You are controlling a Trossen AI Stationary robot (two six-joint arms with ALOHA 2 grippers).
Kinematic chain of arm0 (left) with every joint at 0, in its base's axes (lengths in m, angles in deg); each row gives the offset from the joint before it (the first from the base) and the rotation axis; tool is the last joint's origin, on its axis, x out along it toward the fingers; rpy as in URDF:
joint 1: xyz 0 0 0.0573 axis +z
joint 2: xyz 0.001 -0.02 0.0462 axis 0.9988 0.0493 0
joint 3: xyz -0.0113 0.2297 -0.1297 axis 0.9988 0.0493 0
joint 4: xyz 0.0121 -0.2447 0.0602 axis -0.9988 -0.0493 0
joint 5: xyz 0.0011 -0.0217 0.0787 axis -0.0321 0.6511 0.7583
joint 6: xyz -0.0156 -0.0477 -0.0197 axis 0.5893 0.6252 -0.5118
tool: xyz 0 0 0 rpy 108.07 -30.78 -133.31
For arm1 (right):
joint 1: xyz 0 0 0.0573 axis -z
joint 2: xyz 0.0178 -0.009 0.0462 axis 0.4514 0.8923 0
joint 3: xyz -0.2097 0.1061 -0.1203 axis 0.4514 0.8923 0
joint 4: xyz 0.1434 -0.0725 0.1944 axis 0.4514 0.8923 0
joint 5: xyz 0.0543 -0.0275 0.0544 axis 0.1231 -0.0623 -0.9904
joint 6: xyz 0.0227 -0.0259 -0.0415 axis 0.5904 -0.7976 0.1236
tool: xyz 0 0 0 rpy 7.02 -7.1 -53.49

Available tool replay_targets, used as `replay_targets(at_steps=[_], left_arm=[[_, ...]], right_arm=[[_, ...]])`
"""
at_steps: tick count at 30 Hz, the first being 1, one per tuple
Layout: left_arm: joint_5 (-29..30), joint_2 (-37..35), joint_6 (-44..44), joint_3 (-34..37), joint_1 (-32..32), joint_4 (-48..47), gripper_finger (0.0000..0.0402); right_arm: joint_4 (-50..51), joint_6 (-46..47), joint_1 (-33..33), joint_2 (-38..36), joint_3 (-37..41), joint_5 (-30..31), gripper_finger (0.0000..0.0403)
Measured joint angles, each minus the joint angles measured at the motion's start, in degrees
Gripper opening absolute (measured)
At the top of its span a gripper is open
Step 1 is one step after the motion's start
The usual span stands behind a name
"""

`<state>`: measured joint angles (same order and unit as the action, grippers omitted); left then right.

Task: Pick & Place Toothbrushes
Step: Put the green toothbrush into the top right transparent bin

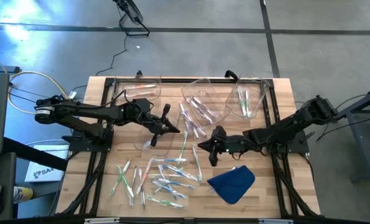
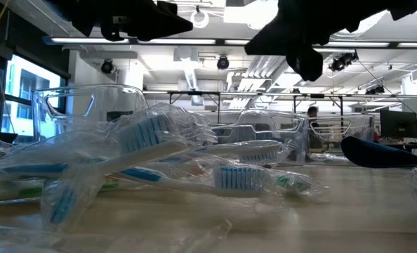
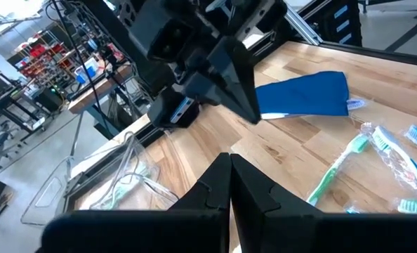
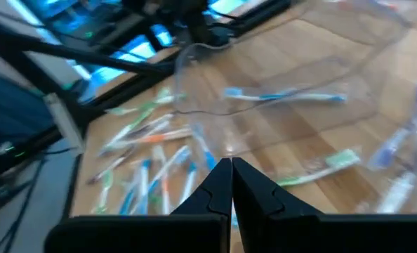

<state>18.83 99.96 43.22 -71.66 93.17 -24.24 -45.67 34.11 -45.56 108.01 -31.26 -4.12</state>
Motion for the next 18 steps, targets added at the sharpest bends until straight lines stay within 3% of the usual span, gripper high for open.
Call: replay_targets(at_steps=[5, 18], left_arm=[[0.00, 0.00, 0.02, -0.01, 0.00, 0.08, 0.0000], [0.00, 0.00, 0.03, -0.02, 0.00, 0.09, 0.0000]], right_arm=[[5.79, 4.40, -0.50, 1.88, -2.97, 3.70, 0.0003], [6.47, 6.21, 0.16, 13.95, -11.44, 1.62, 0.0003]])
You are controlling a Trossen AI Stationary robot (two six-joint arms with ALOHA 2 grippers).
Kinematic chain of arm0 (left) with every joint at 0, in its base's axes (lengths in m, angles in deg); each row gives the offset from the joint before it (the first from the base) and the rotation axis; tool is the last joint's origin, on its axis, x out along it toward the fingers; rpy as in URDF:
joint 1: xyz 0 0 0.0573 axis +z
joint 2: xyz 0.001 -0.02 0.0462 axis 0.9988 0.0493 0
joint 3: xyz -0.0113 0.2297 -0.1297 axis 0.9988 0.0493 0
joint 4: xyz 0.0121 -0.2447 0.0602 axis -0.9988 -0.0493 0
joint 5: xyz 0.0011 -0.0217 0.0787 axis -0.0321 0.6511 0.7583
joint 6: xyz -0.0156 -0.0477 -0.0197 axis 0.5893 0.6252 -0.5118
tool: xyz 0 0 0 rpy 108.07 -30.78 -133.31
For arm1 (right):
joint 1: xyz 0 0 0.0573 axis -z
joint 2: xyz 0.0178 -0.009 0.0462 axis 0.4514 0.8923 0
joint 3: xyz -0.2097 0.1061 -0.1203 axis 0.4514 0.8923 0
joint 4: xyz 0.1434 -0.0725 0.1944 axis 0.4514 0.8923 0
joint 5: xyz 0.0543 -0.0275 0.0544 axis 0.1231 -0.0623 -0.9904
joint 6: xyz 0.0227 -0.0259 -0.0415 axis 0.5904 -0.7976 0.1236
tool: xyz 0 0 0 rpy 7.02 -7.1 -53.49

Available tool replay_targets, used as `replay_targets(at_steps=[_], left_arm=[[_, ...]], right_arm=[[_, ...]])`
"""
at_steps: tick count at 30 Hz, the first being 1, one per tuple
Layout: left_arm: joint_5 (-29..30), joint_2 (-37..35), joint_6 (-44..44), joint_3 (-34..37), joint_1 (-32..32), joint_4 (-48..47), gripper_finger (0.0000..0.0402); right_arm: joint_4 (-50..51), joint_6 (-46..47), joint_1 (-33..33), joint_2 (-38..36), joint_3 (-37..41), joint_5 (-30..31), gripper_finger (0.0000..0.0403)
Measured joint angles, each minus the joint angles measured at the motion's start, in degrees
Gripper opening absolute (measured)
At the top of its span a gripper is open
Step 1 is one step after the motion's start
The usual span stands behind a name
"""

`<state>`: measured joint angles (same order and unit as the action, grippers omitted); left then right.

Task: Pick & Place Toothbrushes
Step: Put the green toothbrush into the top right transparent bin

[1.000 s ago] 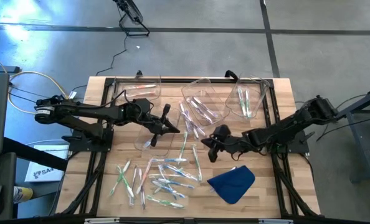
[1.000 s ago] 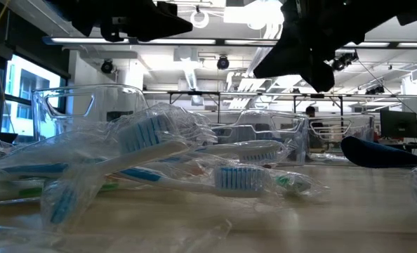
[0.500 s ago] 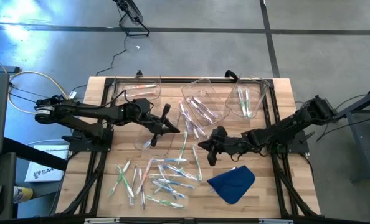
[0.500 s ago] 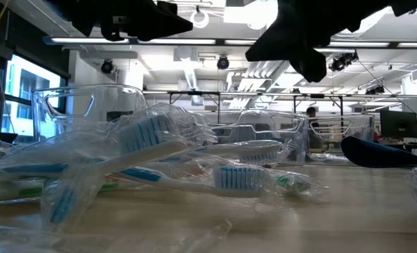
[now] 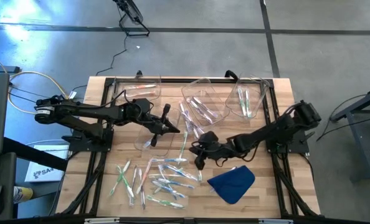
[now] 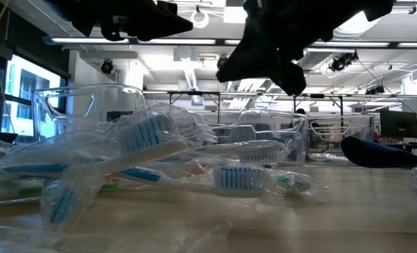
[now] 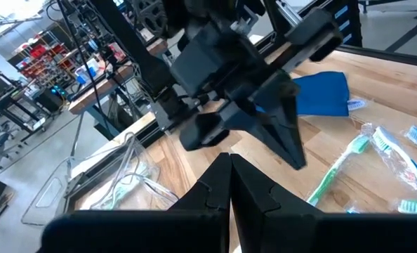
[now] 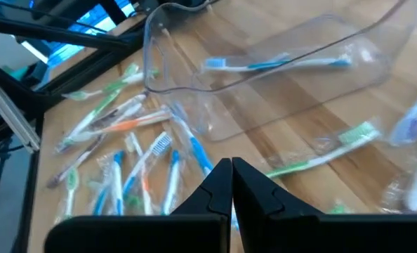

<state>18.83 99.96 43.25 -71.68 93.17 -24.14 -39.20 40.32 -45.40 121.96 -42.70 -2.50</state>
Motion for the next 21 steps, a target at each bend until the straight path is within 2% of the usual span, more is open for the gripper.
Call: replay_targets(at_steps=[9, 21], left_arm=[[0.02, 0.00, 0.01, 0.00, 0.00, -0.01, 0.0000], [-0.83, 0.00, 2.57, 0.00, 0.00, -1.50, 0.0000]], right_arm=[[-0.09, 0.32, 1.09, 0.94, -1.57, 0.07, 0.0003], [5.40, 10.47, 3.62, 0.94, -1.56, -0.96, 0.0003]])
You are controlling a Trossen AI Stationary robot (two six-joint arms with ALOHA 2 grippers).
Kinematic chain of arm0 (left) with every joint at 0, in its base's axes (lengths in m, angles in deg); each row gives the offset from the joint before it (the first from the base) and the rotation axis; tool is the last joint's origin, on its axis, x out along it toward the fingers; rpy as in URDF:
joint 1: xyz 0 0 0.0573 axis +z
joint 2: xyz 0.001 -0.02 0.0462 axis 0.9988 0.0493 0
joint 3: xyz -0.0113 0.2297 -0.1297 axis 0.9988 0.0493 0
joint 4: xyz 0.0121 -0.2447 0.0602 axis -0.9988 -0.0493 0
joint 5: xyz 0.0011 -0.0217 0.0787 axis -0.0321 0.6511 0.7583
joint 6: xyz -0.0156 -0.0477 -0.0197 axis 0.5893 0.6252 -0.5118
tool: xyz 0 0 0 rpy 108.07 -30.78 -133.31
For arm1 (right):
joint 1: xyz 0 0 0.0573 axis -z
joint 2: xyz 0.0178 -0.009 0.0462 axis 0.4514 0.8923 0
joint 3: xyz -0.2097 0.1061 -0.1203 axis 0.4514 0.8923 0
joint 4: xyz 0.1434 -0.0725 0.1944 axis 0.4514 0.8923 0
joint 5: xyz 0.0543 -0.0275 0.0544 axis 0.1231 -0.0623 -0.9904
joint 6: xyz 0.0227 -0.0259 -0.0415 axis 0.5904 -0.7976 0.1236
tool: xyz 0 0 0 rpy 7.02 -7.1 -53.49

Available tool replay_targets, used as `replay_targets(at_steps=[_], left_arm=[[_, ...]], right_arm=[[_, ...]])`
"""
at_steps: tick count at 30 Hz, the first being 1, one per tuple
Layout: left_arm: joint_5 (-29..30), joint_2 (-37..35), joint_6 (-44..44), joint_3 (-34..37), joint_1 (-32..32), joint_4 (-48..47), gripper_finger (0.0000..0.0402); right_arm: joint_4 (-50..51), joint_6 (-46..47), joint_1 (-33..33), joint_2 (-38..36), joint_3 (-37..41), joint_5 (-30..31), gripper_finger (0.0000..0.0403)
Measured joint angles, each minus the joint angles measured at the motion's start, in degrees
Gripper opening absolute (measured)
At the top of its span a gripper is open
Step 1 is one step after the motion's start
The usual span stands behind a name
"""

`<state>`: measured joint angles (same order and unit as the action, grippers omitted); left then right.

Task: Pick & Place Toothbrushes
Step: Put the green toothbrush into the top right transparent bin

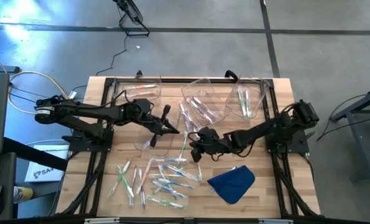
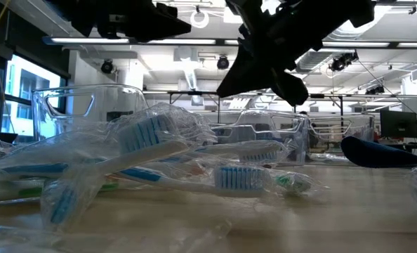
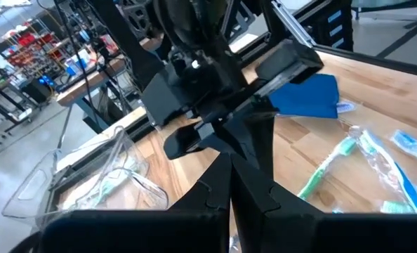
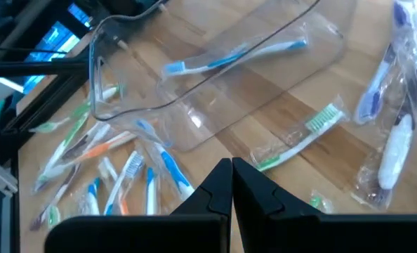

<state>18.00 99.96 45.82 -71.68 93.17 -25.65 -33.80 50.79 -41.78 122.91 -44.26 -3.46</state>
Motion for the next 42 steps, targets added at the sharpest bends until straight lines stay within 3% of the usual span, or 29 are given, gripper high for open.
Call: replay_targets(at_steps=[10, 18, 25, 29, 34, 42], left_arm=[[0.08, 0.00, 0.00, 0.00, 0.00, -1.66, 0.0000], [0.11, 0.00, -0.24, 0.00, 0.00, -1.67, 0.0000], [0.11, 0.00, -0.04, 0.00, 0.00, -1.98, 0.0000], [0.13, 0.00, -0.02, 0.00, 0.00, -2.04, 0.0000], [0.13, 0.00, -0.02, 0.00, 0.00, -2.13, 0.0000], [0.18, 0.00, 0.00, -0.02, 0.00, -3.19, 0.0000]], right_arm=[[4.31, 4.57, -0.03, 0.33, 0.03, -4.50, 0.0008], [3.12, 5.22, -1.05, 1.25, 0.08, -4.37, 0.0069], [1.82, 5.05, -3.13, 1.22, -0.70, -2.76, 0.0010], [3.25, 2.80, -4.42, 1.22, -4.21, 0.16, 0.0004], [14.95, 2.96, -4.95, 2.13, -10.58, 3.19, 0.0003], [23.36, 5.74, -4.82, 9.55, -17.42, 0.38, 0.0003]])
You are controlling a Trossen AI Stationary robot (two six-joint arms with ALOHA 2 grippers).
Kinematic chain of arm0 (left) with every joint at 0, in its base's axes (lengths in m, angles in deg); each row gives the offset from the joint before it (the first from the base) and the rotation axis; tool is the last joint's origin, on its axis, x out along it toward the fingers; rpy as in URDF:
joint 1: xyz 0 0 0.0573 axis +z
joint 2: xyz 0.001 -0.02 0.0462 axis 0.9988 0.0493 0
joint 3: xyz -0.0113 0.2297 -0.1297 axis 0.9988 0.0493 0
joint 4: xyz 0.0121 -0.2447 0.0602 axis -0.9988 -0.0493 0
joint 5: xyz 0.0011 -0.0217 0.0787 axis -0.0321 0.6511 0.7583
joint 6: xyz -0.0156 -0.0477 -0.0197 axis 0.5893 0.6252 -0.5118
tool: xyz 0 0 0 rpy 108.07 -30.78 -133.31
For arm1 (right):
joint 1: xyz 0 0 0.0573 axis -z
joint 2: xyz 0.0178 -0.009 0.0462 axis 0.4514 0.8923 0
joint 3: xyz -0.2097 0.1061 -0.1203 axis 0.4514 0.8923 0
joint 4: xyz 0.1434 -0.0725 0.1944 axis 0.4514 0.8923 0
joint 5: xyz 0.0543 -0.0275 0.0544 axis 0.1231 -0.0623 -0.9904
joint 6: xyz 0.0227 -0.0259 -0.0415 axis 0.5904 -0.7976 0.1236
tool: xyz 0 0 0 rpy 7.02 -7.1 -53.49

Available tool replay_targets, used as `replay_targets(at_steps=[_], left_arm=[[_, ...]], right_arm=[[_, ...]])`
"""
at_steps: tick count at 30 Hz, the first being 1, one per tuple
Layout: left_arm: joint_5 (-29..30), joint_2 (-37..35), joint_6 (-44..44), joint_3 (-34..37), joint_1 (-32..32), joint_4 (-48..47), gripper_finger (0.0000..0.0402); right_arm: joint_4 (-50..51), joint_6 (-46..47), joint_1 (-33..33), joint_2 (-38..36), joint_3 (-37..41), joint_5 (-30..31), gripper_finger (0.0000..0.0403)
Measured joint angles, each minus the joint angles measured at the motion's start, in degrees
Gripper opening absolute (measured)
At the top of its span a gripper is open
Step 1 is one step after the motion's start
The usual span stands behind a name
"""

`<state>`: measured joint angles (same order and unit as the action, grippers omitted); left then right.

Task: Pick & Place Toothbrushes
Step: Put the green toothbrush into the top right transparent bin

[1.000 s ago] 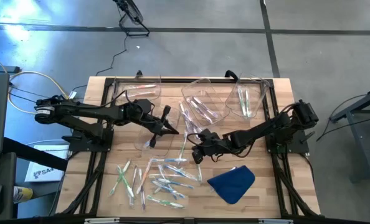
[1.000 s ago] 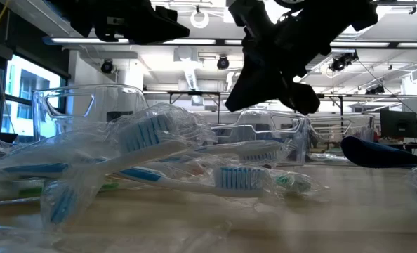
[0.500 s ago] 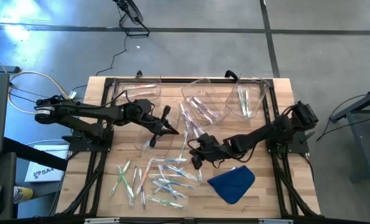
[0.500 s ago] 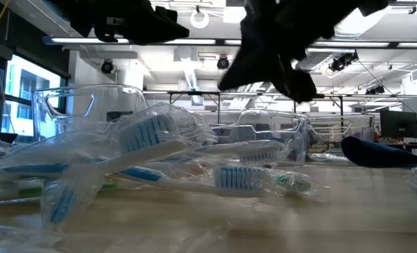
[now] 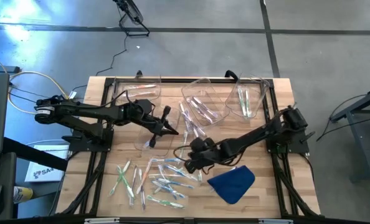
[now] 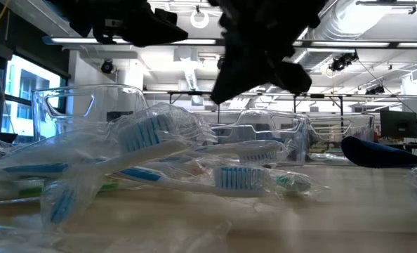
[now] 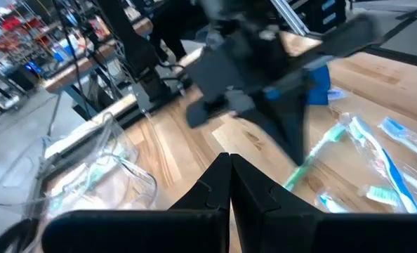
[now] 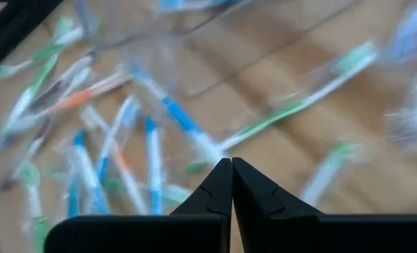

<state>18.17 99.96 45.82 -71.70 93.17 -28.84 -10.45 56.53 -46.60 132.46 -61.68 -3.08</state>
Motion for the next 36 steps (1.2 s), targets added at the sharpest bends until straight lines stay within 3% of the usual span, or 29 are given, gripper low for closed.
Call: replay_targets(at_steps=[5, 26, 36], left_arm=[[0.08, 0.00, 0.00, 0.00, 0.00, -1.01, 0.0000], [0.20, 0.00, -0.44, 0.00, 0.00, -1.23, 0.0000], [0.30, 0.00, -0.44, 0.02, 0.00, -1.23, 0.0000]], right_arm=[[0.78, 0.21, 0.53, 3.10, -1.75, -3.08, 0.0003], [0.23, -0.17, 1.88, 3.63, -1.64, -3.78, 0.0004], [1.51, 7.66, 1.92, 5.25, -1.04, -4.21, 0.0003]])
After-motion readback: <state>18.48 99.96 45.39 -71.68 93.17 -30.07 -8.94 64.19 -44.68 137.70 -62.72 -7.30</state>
